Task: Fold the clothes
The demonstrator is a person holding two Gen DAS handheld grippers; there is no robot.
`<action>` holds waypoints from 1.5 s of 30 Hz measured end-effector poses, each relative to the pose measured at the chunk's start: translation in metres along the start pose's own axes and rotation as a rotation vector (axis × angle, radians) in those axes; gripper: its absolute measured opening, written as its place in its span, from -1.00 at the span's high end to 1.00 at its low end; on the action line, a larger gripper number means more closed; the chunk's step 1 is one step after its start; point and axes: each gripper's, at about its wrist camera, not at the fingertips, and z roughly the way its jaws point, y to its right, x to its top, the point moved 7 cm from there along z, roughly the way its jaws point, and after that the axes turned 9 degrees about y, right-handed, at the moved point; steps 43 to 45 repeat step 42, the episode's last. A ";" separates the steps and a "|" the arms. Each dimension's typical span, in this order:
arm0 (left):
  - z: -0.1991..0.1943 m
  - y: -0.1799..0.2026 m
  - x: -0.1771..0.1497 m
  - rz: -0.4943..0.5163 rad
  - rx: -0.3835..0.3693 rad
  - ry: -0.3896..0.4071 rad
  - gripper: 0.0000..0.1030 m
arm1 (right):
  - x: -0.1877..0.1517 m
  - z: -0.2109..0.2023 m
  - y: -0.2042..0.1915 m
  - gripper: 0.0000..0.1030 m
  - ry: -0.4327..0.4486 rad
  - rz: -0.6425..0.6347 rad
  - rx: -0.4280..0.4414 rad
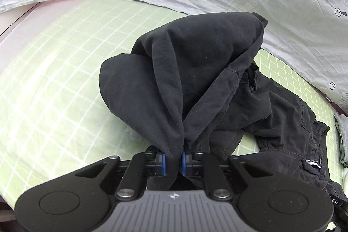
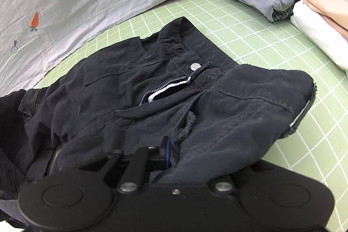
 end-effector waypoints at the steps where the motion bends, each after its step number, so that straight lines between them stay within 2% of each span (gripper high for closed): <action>1: -0.002 -0.003 -0.003 -0.008 0.004 -0.002 0.71 | -0.003 -0.002 0.000 0.77 -0.004 -0.006 0.002; 9: -0.006 -0.024 -0.014 -0.076 0.009 -0.025 0.68 | -0.019 -0.010 -0.001 0.75 -0.042 -0.035 0.005; 15: -0.011 -0.017 -0.001 -0.036 0.011 -0.031 0.49 | -0.011 -0.022 0.012 0.41 -0.019 0.006 -0.030; 18: -0.020 -0.013 0.008 -0.016 0.003 -0.022 0.22 | -0.005 -0.029 0.018 0.29 0.001 0.036 -0.042; 20: -0.026 -0.010 0.014 -0.003 -0.004 -0.015 -0.13 | -0.003 -0.033 0.019 0.27 0.014 0.043 -0.053; 23: -0.035 -0.005 0.022 0.018 -0.015 -0.003 -0.35 | 0.000 -0.038 0.020 0.21 0.031 0.046 -0.063; 30: -0.046 0.008 0.035 0.093 -0.027 0.031 -0.52 | 0.000 -0.046 0.016 0.06 0.038 0.002 -0.085; 36: -0.040 0.022 0.047 0.144 -0.038 0.039 -0.53 | -0.001 -0.049 0.017 -0.13 0.037 -0.037 -0.116; 41: -0.032 0.032 0.069 0.178 -0.035 0.074 -0.62 | 0.009 -0.047 0.010 -0.31 0.050 -0.059 -0.123; 45: -0.030 0.034 0.075 0.188 -0.030 0.081 -0.63 | 0.012 -0.046 0.007 -0.33 0.052 -0.063 -0.123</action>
